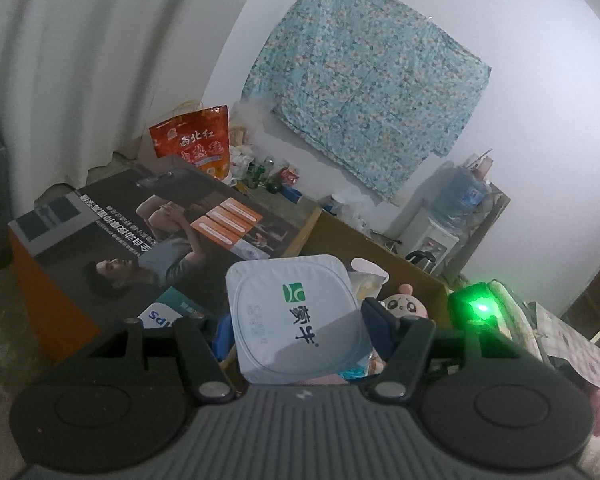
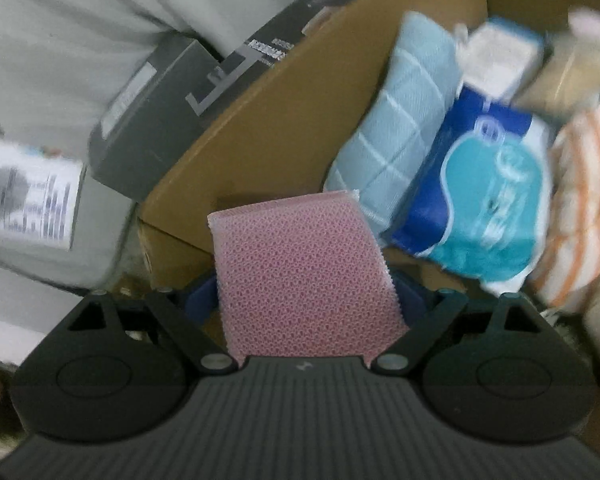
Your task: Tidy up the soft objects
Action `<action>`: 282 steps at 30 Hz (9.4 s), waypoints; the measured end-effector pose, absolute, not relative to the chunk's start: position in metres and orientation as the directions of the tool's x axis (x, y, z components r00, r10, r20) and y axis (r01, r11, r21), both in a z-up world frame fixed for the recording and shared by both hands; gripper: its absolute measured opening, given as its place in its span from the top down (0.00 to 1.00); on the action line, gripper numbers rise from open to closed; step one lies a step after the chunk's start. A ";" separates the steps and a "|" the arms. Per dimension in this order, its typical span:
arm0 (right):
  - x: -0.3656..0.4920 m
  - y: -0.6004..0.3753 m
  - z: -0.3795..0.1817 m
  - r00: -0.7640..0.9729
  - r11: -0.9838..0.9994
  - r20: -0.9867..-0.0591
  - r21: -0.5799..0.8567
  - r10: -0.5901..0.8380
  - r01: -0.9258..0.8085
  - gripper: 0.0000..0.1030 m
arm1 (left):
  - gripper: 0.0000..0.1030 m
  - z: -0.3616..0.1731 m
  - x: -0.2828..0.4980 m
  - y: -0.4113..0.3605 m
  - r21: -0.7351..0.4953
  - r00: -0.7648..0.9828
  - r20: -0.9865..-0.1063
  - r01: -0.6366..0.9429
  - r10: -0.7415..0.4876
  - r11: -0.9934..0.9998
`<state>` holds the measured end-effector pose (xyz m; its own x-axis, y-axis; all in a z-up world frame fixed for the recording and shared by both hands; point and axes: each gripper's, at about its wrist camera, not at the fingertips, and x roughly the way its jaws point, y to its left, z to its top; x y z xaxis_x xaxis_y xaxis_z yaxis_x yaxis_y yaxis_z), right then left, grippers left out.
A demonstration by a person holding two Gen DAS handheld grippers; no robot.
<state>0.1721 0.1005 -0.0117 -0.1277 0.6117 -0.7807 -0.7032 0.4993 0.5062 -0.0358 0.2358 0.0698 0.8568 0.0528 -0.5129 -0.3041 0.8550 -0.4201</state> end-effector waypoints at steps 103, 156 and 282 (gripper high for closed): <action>0.084 -0.274 -0.006 0.419 0.323 -0.185 0.902 0.889 -0.287 0.01 | 0.10 -0.006 0.082 0.155 -0.261 0.635 -0.772 -0.314 -0.003 0.913; 0.024 -0.239 0.021 0.749 0.900 -0.506 0.315 0.427 -0.301 0.01 | 0.00 0.047 -0.036 0.090 -0.121 0.815 -0.576 -0.008 -0.063 0.993; 0.006 -0.150 0.001 0.622 0.954 -0.730 0.151 0.284 -0.259 0.01 | 0.00 0.011 -0.030 0.100 0.108 0.585 -0.785 -0.196 0.205 0.975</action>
<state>0.0059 -0.1501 0.0006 0.6215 0.2841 -0.7301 -0.2589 0.9540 0.1509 -0.0299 0.1000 0.0106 0.5848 0.2046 -0.7850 -0.1956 0.9747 0.1083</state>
